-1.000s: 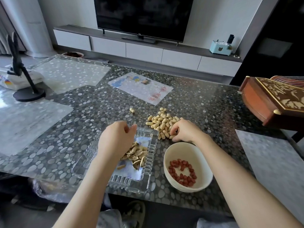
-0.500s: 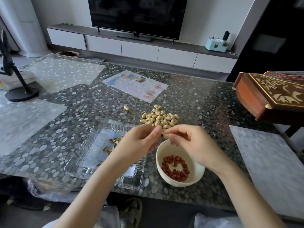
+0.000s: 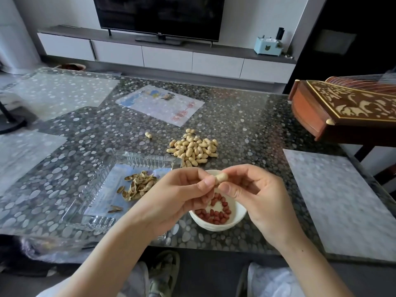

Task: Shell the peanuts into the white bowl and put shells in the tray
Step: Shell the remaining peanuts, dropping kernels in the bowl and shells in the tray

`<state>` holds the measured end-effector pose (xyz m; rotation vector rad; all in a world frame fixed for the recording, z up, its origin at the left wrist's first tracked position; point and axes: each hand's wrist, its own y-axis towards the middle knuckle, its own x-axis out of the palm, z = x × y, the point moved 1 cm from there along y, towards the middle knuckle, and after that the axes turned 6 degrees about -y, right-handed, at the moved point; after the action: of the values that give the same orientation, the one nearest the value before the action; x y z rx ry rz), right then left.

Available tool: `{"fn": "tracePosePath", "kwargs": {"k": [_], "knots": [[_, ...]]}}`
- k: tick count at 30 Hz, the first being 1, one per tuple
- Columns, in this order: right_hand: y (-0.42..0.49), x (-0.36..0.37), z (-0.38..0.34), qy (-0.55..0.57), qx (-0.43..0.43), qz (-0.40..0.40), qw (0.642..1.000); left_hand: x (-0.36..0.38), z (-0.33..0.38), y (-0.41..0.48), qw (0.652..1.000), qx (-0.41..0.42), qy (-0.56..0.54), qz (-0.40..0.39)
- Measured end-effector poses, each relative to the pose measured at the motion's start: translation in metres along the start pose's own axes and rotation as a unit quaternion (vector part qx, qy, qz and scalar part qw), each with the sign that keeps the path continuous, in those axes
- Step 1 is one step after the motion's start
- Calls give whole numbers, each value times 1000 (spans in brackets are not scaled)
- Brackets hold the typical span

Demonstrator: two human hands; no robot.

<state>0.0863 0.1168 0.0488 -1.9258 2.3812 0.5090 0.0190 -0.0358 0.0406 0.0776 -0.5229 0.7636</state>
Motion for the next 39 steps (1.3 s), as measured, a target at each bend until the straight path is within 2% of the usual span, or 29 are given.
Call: {"fn": "tracePosePath", "kwargs": {"k": [4,8,13,21,29,32,34,37,39], "knots": [[-1,1,1,48,9,2,999,1,-2,3,1000,4,-26,10],[0,5,9,105,38,-6,994,3,-2,5,998,28,-8,48],[2,15,7,87,42,59,994,8,-3,7,994,62,16,92],[4,22,8,30,39,104,993,5,-2,8,991,43,46,117],[8,14,6,-81,-38,7,996,-2,1,7,995,-15,41,84],[10,16,9,-103,-49,27,993,2,-4,9,997,-20,0,72],[10,15,10,-160,-72,50,983,4,-6,9,997,-26,-6,70],[10,12,13,-280,-110,54,952,1,-3,10,986,7,102,130],[9,11,14,-306,-108,42,945,-4,0,11,971,50,160,169]]}}
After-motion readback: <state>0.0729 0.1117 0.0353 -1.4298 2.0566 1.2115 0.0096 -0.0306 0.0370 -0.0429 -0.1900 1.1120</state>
